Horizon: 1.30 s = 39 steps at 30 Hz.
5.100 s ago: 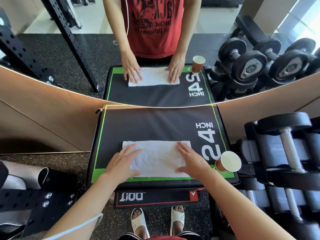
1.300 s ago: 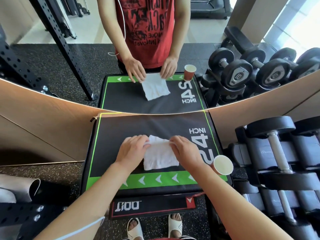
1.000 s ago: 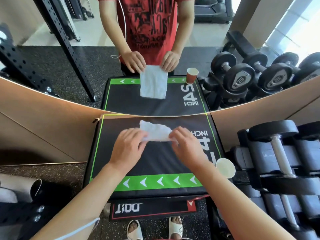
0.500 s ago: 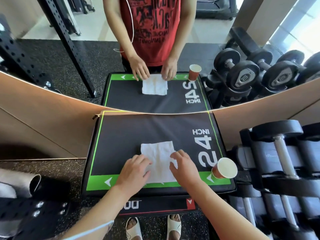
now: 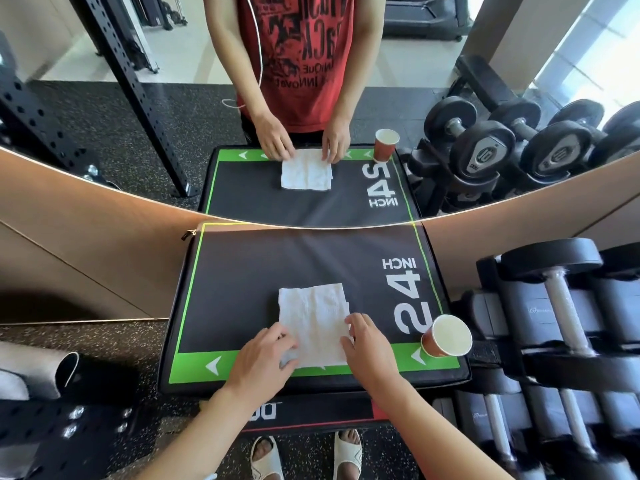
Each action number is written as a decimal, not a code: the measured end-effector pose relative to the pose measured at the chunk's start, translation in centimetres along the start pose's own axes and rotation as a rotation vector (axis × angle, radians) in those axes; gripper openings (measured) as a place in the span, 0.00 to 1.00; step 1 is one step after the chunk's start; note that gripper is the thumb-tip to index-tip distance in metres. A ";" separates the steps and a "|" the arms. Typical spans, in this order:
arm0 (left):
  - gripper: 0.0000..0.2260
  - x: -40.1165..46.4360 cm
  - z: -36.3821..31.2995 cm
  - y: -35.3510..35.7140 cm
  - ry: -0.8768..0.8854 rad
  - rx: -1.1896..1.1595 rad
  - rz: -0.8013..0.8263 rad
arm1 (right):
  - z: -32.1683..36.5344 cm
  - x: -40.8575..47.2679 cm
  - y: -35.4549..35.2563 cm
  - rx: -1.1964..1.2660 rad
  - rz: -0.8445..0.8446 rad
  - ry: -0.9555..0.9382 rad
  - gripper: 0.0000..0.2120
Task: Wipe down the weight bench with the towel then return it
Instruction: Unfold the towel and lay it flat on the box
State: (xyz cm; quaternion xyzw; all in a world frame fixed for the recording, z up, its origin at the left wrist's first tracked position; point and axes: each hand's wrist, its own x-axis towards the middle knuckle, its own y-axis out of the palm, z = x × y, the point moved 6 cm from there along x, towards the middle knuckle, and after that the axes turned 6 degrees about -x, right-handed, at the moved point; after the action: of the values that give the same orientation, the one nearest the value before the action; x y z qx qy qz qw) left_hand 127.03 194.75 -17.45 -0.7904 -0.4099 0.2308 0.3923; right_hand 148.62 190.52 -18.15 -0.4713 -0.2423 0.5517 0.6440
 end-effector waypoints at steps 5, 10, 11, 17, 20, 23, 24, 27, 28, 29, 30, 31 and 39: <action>0.07 -0.2 0.0 0.0 -0.022 -0.051 -0.048 | 0.1 -0.4 -0.3 0.013 -0.028 0.023 0.12; 0.10 -0.5 0.1 -0.2 -0.012 -0.095 -0.091 | -0.6 -0.7 -0.2 0.071 -0.002 0.067 0.12; 0.11 -0.5 0.0 -0.2 -0.006 -0.100 -0.098 | -0.6 -0.8 -0.2 0.077 0.001 0.060 0.12; 0.12 -1.5 -0.6 -0.6 0.005 -0.152 -0.104 | -1.3 -1.7 -0.6 0.133 0.019 0.094 0.12; 0.13 -2.2 -0.9 -0.8 -0.023 -0.211 -0.097 | -1.9 -2.6 -0.1 0.141 0.063 0.104 0.13; 0.11 -2.5 -0.7 -0.5 -0.089 -0.237 -0.070 | -2.5 -3.2 0.7 0.152 0.098 0.141 0.14; 0.11 -2.5 -0.6 -0.3 -0.107 -0.225 -0.050 | -2.6 -3.2 0.8 0.154 0.093 0.155 0.13; 0.12 -2.4 -0.7 0.5 -0.124 -0.197 0.021 | -2.3 -2.7 0.8 0.141 0.073 0.165 0.09; 0.12 -2.3 -0.9 0.6 -0.115 -0.205 0.030 | -2.0 -2.3 0.6 0.130 0.067 0.154 0.07; 0.12 -2.0 -1.0 0.7 -0.109 -0.211 0.031 | -1.7 -1.9 0.5 0.115 0.061 0.140 0.05; 0.12 -1.7 -1.0 0.7 -0.110 -0.212 0.021 | -1.3 -1.5 0.3 0.100 0.055 0.126 0.03; 0.12 -1.3 -1.1 0.5 -0.114 -0.216 0.005 | -1.0 -0.9 0.0 0.094 0.045 0.119 0.02; 0.13 2.0 -1.9 -1.5 -0.099 -0.236 -0.103 | 0.1 1.6 -2.1 0.142 -0.033 0.138 0.05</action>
State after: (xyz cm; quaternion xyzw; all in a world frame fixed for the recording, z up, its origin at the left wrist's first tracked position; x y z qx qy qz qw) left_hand 128.72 196.10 -15.19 -0.7965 -0.4933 0.1993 0.2872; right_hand 149.99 192.14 -16.61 -0.4574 -0.1651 0.5231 0.6999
